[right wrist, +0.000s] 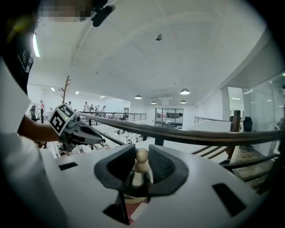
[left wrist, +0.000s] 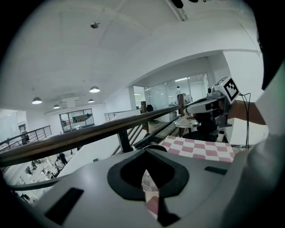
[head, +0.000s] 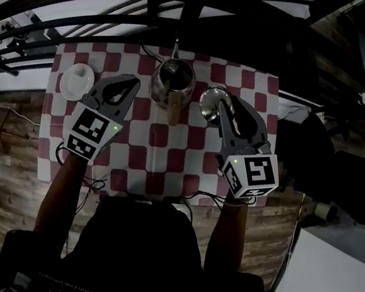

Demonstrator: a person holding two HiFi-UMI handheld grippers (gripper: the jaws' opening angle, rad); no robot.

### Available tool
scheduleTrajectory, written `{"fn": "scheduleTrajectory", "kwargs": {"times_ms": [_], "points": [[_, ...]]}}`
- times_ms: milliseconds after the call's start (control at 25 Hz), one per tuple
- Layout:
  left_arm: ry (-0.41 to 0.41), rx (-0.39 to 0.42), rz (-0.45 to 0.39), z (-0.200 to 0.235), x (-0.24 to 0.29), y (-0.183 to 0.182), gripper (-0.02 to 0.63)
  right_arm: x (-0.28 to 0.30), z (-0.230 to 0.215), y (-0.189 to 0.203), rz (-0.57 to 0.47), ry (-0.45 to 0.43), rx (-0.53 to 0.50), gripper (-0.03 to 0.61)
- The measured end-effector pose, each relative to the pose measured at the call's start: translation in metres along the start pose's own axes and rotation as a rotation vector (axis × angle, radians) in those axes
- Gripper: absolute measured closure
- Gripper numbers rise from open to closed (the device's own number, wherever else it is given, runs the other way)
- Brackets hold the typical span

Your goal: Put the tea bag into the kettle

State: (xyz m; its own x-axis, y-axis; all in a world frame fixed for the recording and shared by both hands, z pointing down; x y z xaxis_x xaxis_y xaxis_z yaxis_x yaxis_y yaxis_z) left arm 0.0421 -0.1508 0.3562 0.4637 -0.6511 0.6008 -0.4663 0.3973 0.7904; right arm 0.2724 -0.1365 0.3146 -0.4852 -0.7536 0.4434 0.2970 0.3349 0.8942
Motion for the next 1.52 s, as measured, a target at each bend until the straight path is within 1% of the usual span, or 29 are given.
{"fn": "scheduleTrajectory", "kwargs": {"times_ms": [320, 600, 720, 920, 1200, 1520], "points": [[-0.069, -0.054, 0.011, 0.011, -0.038, 0.027, 0.611, 0.049, 0.013, -0.018, -0.004, -0.081, -0.027, 0.476], [-0.098, -0.1, 0.037, 0.015, -0.059, 0.054, 0.611, 0.086, 0.025, -0.016, 0.03, -0.114, -0.034, 0.476], [-0.111, -0.12, 0.046, 0.021, -0.067, 0.063, 0.611, 0.106, 0.033, -0.018, 0.045, -0.128, -0.054, 0.477], [-0.132, -0.154, 0.06, 0.024, -0.08, 0.079, 0.611, 0.13, 0.043, -0.013, 0.073, -0.121, -0.107, 0.476], [-0.16, -0.181, 0.067, 0.037, -0.089, 0.091, 0.611, 0.152, 0.051, -0.006, 0.1, -0.115, -0.13, 0.476], [-0.167, -0.194, 0.072, 0.04, -0.092, 0.096, 0.611, 0.156, 0.046, -0.001, 0.109, -0.078, -0.145, 0.476]]}}
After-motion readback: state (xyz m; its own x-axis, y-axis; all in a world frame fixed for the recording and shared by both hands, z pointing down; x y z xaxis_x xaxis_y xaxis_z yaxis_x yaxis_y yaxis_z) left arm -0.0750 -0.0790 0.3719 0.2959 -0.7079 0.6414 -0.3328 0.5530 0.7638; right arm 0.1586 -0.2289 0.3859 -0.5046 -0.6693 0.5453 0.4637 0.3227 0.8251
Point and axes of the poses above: the fingertips, and each gripper's own axes: x forward along the fingers, z to its left, y out of its underside, the point moved 4 cm from there along -x, backward along the fingers, and after that the axes turned 13 degrees about z, right-handed, at the moved point
